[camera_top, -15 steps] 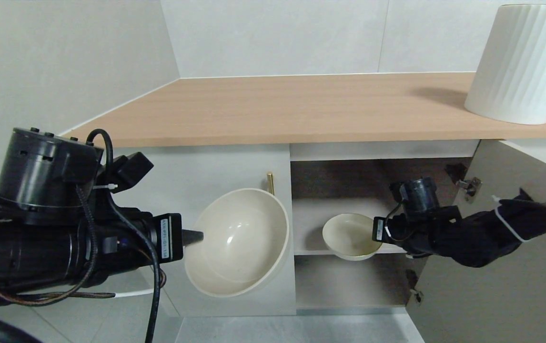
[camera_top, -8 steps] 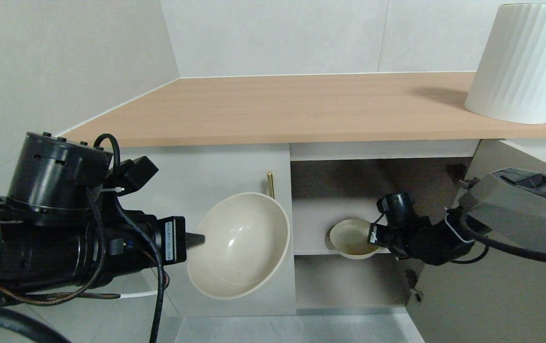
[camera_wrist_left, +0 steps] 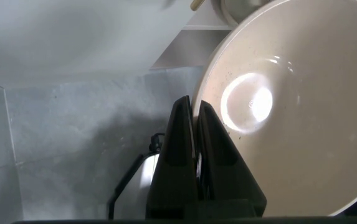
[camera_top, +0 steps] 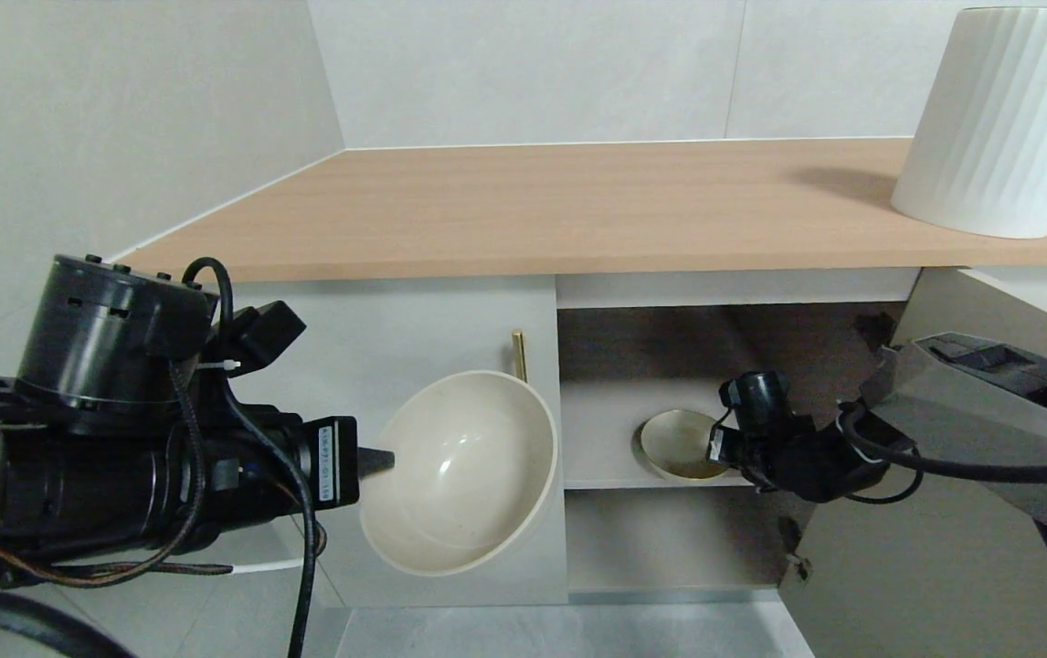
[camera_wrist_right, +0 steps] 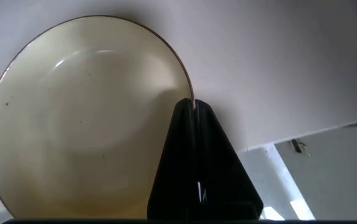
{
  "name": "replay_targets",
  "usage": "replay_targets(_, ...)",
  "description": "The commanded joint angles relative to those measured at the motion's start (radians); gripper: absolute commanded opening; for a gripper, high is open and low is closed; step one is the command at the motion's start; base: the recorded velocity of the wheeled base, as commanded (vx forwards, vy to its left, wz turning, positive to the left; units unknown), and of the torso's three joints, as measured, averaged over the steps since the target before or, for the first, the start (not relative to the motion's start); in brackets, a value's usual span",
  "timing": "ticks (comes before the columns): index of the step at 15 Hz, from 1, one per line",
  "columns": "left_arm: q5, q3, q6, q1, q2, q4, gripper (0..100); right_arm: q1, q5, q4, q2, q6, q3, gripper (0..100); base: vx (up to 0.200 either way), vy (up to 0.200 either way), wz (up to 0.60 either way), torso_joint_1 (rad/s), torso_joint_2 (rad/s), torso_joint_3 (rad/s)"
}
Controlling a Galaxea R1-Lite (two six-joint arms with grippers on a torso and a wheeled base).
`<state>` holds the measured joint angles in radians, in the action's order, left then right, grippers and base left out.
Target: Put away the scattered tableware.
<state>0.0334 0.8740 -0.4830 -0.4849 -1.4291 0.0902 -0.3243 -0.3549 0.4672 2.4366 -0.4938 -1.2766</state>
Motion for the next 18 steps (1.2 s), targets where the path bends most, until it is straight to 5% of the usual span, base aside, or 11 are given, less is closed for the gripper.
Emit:
replay_targets(1, 0.0, 0.0, 0.0, 0.0, -0.002, 0.0, 0, 0.007, -0.007, -0.001, 0.016, -0.006, -0.026, 0, 0.0, 0.0, 0.0, 0.0, 0.0, 0.0)
replay_targets(17, 0.0, -0.001, -0.003, 0.0, -0.017, -0.001, 0, 0.016, -0.041, -0.004, 0.059, -0.005, -0.113, 0, 0.0, 0.0, 0.0, 0.0, 0.0, 0.0)
replay_targets(18, 0.0, -0.001, -0.003, 0.0, -0.017, -0.001, 0, 0.016, -0.041, -0.004, 0.058, -0.005, -0.113, 100, 0.0, 0.0, 0.0, 0.0, 0.0, 0.0)
